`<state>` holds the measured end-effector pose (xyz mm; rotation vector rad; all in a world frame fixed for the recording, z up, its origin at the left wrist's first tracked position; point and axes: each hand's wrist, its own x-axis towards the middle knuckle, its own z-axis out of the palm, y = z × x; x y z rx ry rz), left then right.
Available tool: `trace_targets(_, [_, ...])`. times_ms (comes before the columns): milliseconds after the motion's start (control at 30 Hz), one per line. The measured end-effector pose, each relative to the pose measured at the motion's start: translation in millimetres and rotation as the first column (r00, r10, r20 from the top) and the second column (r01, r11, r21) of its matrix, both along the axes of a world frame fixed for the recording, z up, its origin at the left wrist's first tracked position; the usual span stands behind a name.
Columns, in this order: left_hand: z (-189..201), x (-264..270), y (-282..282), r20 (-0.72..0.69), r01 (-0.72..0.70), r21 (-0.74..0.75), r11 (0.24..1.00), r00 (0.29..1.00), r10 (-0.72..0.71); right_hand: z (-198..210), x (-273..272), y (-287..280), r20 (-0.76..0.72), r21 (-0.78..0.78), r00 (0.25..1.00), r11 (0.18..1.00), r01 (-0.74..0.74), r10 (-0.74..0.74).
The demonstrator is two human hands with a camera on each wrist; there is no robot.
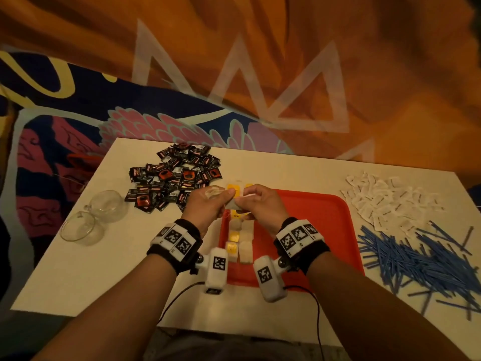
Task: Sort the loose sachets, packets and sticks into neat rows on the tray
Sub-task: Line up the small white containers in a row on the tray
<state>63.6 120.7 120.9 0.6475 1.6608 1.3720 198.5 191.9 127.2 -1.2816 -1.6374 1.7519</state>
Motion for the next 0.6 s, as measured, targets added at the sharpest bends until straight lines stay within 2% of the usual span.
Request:
trace_targets(133, [-15, -13, -3, -0.082, 0.033, -0.014, 0.999, 0.996, -0.034, -12, -5, -11, 0.073, 0.029, 0.996, 0.999, 0.039, -0.042])
trace_targets(200, [-27, -15, -6, -0.106, 0.051, -0.062, 0.997, 0.993, -0.058, -25, -2, -13, 0.133, 0.024, 0.988, 0.997, 0.079, -0.081])
trace_targets(267, [-43, -14, -11, -0.209, 0.09, -0.135, 0.987, 0.971, -0.117, -43, 6, -16, 0.242, 0.014, 0.967, 0.996, 0.083, -0.084])
trace_targets(333, [-61, -12, -19, -0.386, 0.172, -0.235, 0.957, 0.887, -0.254, -62, 18, -18, 0.341, -0.029, 0.939, 0.998, 0.058, -0.044])
trace_targets(400, [-78, -8, -27, -0.516, 0.267, -0.366, 0.891, 0.739, -0.434, -80, 29, -23, 0.456, -0.088, 0.889, 0.996, 0.004, 0.036])
trace_targets(467, [-95, -4, -34, -0.556, 0.331, -0.495, 0.804, 0.59, -0.585, -100, 39, -29, 0.54, -0.118, 0.835, 0.992, -0.046, 0.103])
trace_targets(500, [-103, -3, -38, -0.552, 0.354, -0.538, 0.765, 0.539, -0.637, -106, 41, -33, 0.563, -0.13, 0.817, 0.989, -0.064, 0.127])
trace_targets(567, [-115, 0, -44, -0.537, 0.386, -0.575, 0.721, 0.487, -0.689, -119, 44, -40, 0.603, -0.159, 0.779, 0.983, -0.09, 0.169])
trace_targets(600, [-120, 2, -46, -0.526, 0.388, -0.584, 0.713, 0.488, -0.696, -124, 45, -43, 0.607, -0.181, 0.772, 0.979, -0.096, 0.189])
